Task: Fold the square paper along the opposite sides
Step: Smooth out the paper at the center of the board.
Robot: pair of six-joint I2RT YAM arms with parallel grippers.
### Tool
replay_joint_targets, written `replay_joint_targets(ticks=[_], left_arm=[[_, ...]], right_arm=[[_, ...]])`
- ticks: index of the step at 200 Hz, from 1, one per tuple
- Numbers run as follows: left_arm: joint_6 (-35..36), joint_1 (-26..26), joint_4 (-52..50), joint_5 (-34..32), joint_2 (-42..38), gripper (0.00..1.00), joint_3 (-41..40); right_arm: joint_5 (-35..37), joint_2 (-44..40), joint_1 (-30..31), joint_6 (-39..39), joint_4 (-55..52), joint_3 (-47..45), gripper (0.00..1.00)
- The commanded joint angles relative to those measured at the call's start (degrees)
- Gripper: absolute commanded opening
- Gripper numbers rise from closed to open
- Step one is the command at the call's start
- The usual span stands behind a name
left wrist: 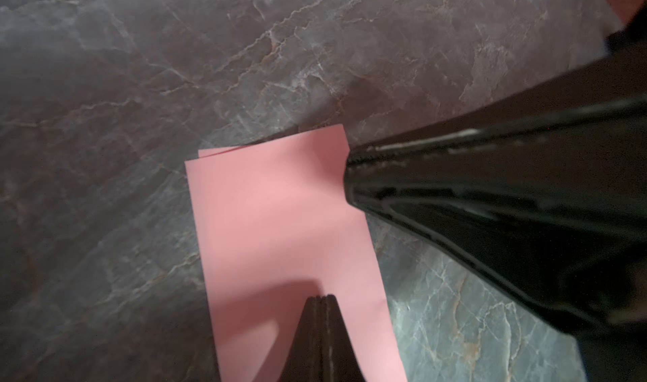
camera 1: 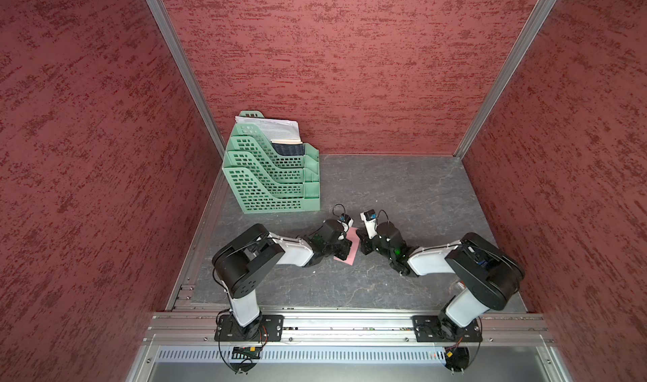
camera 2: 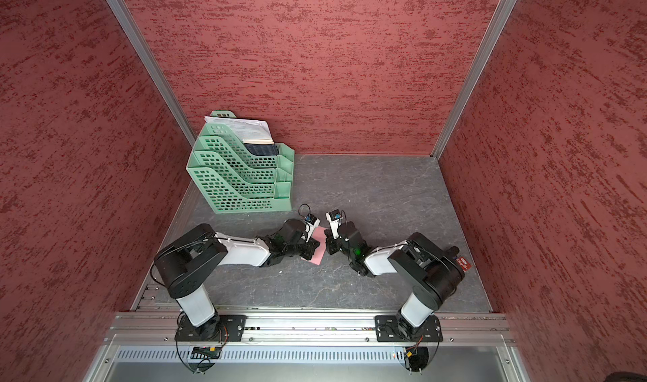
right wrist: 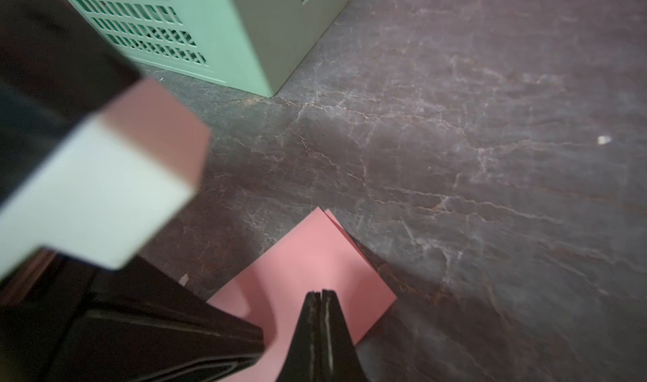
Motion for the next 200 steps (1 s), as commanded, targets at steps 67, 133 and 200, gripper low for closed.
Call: replay_joint_targets(ticks=[67,133,200], left_arm=[[4.76,-0.04,-11.40,2.77,3.33,0.00,1.78],[3.14,0.75,-9.20,4.21,4.30,0.00,0.56],[2.44,1.72,-8.44,6.02,4.08,0.00,-0.15]], right_arm=[[13.35,13.21,4.28,5.29,13.45,-4.77,0.00],[13.49,16.20,1.22,9.89,14.76,-5.45,0.00],[2.38,10.42,-2.96,5.51,13.41,-4.32,0.00]])
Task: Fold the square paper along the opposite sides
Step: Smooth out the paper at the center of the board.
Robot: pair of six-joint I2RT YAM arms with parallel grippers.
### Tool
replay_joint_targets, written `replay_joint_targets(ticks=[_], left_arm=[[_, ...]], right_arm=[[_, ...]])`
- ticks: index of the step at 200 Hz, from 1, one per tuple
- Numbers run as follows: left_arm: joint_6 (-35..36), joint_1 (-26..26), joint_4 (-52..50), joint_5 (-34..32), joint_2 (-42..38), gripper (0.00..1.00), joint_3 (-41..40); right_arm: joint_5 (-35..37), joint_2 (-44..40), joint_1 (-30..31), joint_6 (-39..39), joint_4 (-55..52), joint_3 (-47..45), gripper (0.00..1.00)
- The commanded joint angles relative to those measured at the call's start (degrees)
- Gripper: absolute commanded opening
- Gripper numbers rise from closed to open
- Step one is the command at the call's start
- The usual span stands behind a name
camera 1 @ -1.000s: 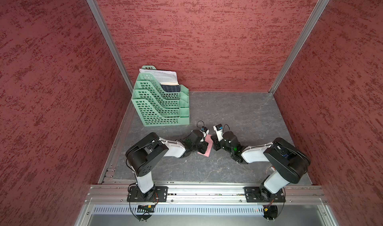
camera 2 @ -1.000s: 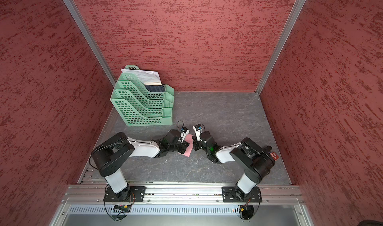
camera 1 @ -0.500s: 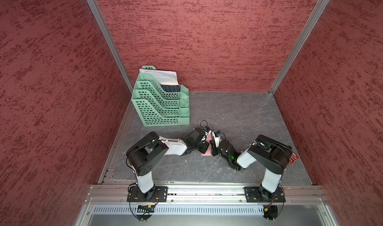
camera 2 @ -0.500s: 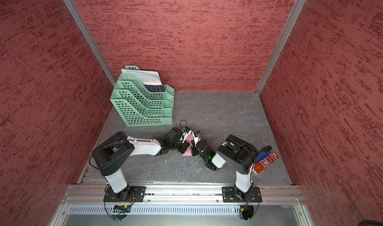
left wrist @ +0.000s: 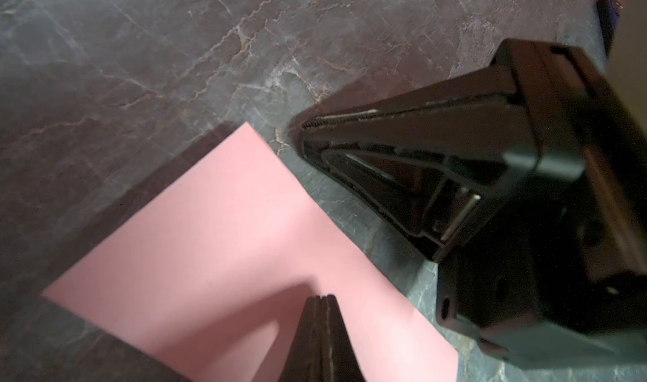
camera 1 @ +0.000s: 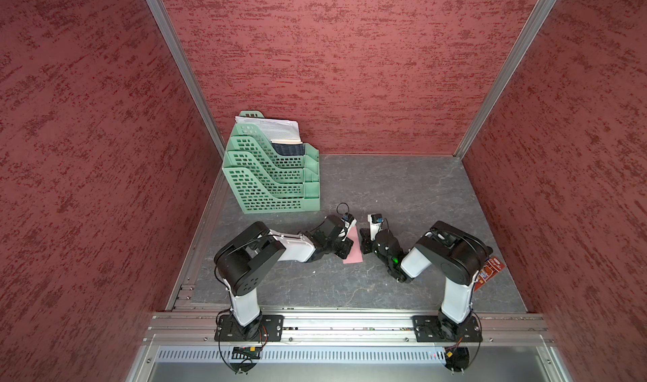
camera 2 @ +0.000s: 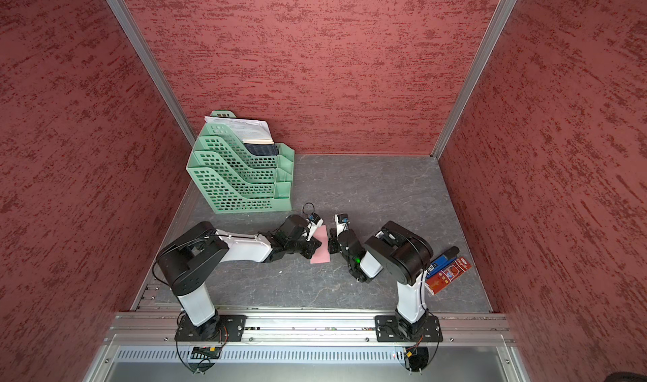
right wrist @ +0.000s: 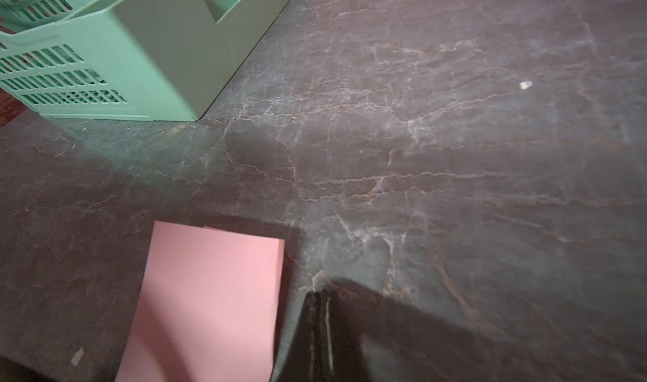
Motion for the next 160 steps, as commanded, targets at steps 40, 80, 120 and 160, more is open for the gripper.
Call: replay_joint_targets(ticks=[40,80,120,160], left_arm=[[2.85,0.78,-9.14,2.27,2.29,0.00,0.24],[7.15,2.85,-13.23,4.90,2.03,0.00,5.25],[9.69,4.81,-15.76,7.10,3.99,0.00,9.65],[9.02,5.17,-16.33,8.78,4.89,0.00,12.21]], right_arm=[[-8.74,-14.83,-0.16,-8.60,-12.19,-0.19,0.00],[-10.10,-10.73,0.13,-6.90,-11.88,0.87,0.00],[-10.38,-9.11,2.04,-4.38,-11.86,-2.21,0.00],[-6.80,-7.99,6.67,-3.40,-14.82,-3.15,0.00]])
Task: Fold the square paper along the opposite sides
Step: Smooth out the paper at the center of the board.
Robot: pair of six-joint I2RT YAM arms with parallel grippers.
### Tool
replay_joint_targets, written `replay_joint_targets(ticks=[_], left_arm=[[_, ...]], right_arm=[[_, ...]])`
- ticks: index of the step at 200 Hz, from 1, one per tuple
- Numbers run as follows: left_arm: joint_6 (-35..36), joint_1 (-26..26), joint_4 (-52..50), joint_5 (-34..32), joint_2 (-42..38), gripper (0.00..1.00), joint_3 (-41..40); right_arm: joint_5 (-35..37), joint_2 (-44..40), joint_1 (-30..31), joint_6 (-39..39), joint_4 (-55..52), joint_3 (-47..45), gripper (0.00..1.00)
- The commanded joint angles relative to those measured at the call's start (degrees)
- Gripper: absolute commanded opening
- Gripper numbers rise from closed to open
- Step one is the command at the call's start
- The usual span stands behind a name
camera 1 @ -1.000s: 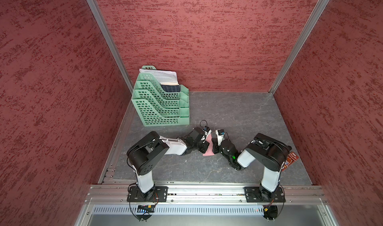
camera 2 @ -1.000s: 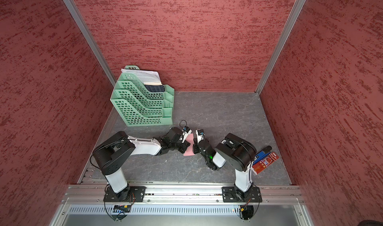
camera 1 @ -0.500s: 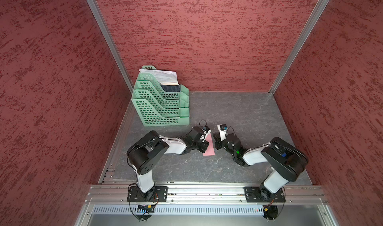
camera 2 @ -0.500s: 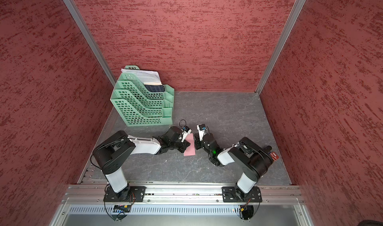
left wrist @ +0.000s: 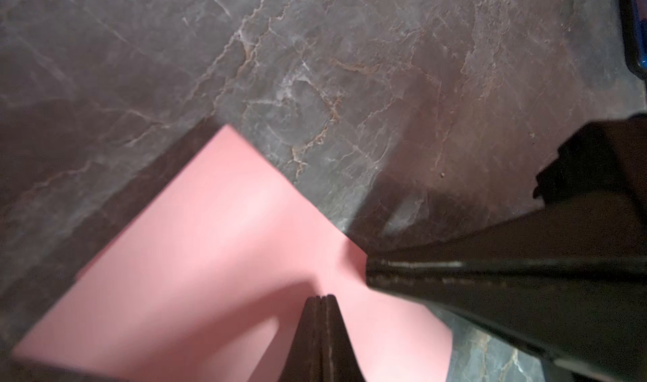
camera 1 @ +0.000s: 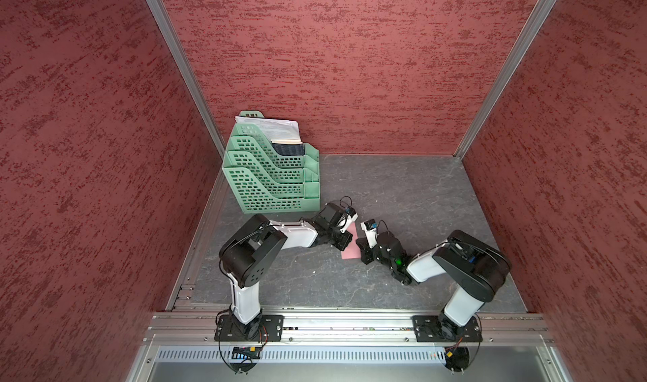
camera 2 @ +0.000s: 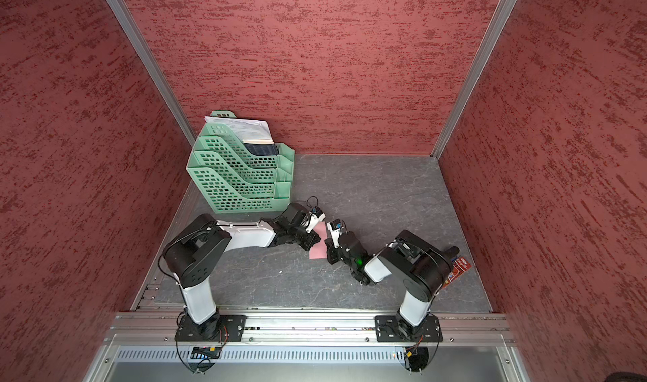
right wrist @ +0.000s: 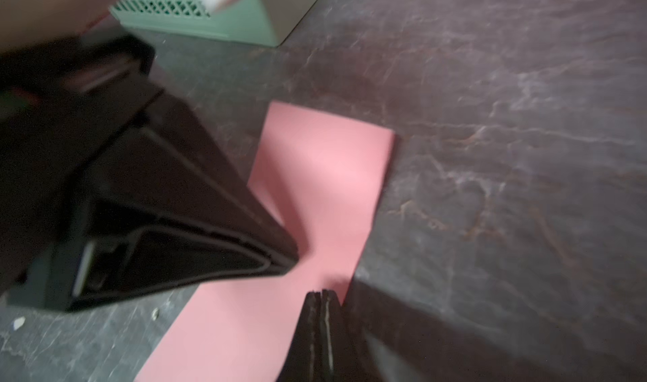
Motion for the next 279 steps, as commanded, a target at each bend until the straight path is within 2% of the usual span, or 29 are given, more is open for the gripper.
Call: replay_joint_targets(ticks=[1,37,57,76,95,121,152,181,200,219,255,279], left_arm=[[0.83,0.23,-2.11,1.72,1.14,0.00,1.64],[-5.51,2.06,-1.69,0.34,-0.12,0.13,2.42],[-9.77,2.21,-0.92,-2.03,-0.53,0.23,1.85],[-13.94,1.74,0.58,-3.85,-0.58,0.26,0.74],[-14.94,0.47,0.82,-6.42,0.89,0.29,1.01],[-15.24,0.11,1.79,-6.13,4.71,0.29,2.31],[-15.21,0.02,5.40,-2.46,9.05,0.29,3.83],[-14.34,-0.14,5.76,-0.21,9.62,0.32,5.67],[-12.82,-0.12,4.71,-0.18,7.43,0.38,6.31],[-10.58,0.06,0.75,-1.32,4.74,0.44,9.67],[-7.63,-0.26,-5.84,-5.27,-0.02,0.63,17.93],[-7.69,-0.81,-8.08,-6.62,-2.71,0.66,19.24]], right_arm=[[2.37,1.26,2.35,1.44,-2.82,-0.76,0.00],[6.45,2.91,6.03,7.13,-3.11,-2.98,0.00],[12.86,2.28,10.02,11.44,-6.20,-2.32,0.00],[19.20,1.14,13.68,14.42,-12.39,0.39,0.00],[21.55,0.83,15.77,15.77,-13.59,1.68,0.00],[21.02,3.48,18.41,15.63,-12.00,3.41,0.00],[19.23,4.29,19.26,14.97,-5.77,2.29,0.00],[19.34,3.57,19.29,14.64,-3.85,1.74,0.00],[20.45,0.91,19.29,13.89,-2.93,-0.07,0.00],[22.27,-5.16,19.29,12.10,-4.13,-2.21,0.00],[26.74,-16.61,19.28,6.11,-11.24,-3.09,0.00],[26.69,-15.94,19.29,4.13,-11.82,-3.08,0.00]])
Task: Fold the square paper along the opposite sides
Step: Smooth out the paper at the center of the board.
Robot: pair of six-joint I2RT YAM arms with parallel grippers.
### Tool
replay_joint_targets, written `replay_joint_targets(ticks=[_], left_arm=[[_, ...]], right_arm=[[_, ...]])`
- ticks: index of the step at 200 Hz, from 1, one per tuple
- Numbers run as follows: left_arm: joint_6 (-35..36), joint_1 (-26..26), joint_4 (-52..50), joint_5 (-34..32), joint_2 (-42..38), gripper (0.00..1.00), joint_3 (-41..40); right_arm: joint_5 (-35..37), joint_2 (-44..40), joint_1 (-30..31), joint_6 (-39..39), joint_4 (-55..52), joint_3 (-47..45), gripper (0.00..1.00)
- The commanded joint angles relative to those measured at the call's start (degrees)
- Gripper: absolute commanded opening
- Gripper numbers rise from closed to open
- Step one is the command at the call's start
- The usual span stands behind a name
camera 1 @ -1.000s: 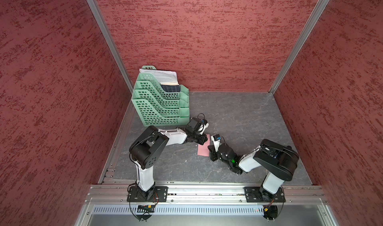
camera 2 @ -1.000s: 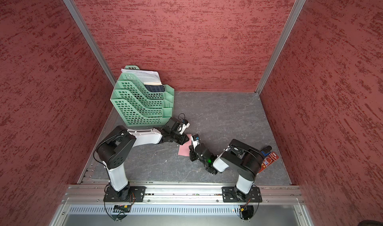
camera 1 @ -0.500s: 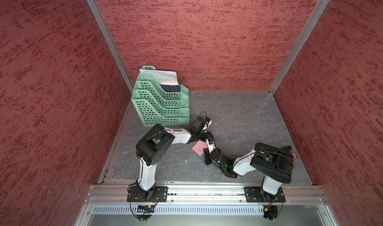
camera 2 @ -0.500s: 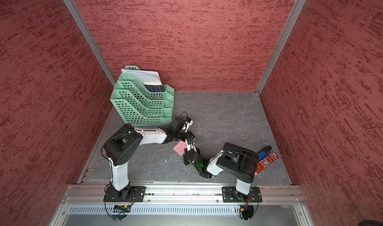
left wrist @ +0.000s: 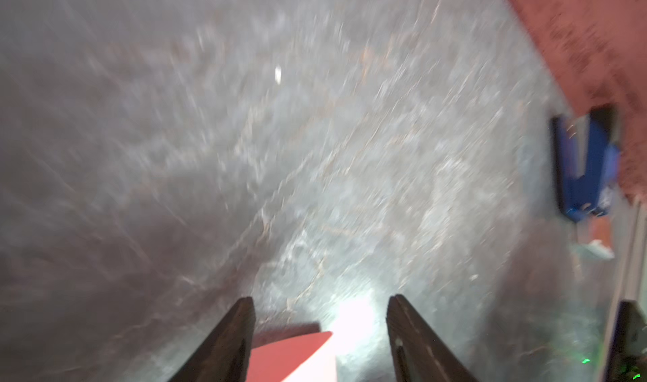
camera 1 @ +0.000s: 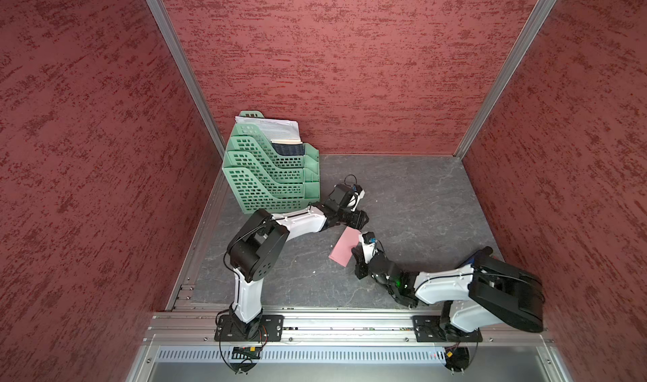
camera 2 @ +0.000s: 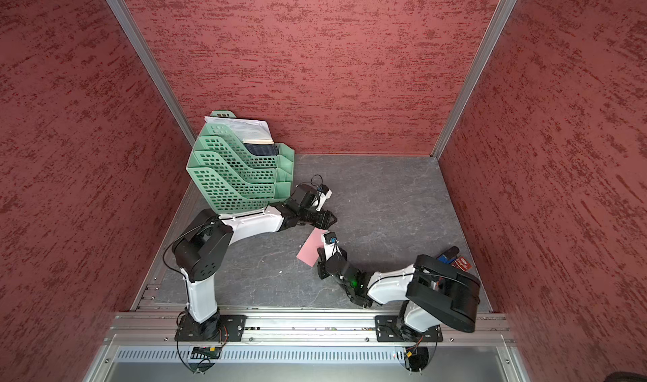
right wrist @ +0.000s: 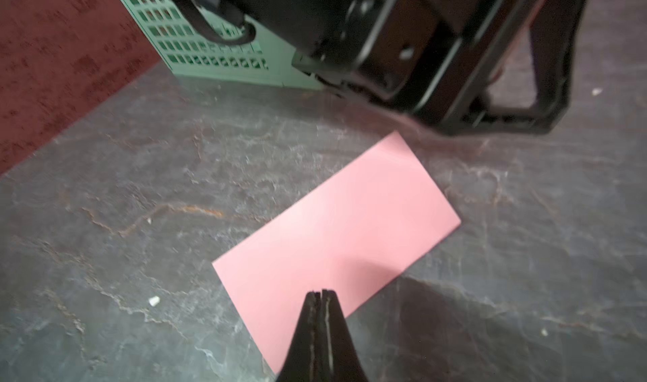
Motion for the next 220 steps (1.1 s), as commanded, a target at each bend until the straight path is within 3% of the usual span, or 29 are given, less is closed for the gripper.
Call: replay_joint_targets(ticks=[1,68,144,166,181,199,220], left_arm=[[1.63,-0.58,-3.83,-2.48,-4.18,0.66,1.87],[-1.25,-0.99,-4.55,-3.99,-12.31,0.67,-5.69],[-5.05,2.38,-2.65,-3.28,-19.00,0.65,-14.83],[-6.51,2.63,-0.86,-1.95,-19.49,0.51,-17.74],[-7.80,2.26,1.97,-1.25,-18.05,0.35,-20.38],[-8.27,1.25,3.24,-2.31,-14.77,0.24,-21.25],[-8.29,-0.16,3.95,-5.10,-13.15,0.20,-21.77]], right_arm=[[2.21,1.13,0.52,-4.03,-3.45,-0.12,0.00],[-1.63,15.24,0.47,-2.15,4.61,-0.10,0.00],[-7.88,22.64,0.60,-1.56,5.86,7.66,0.00],[-6.89,19.97,0.60,-1.60,6.36,6.62,0.00],[-4.63,15.35,0.60,-2.62,5.75,4.78,0.00],[-1.52,10.82,0.59,-4.82,4.31,3.43,0.00],[0.74,7.78,0.52,-6.87,3.25,2.66,0.00]])
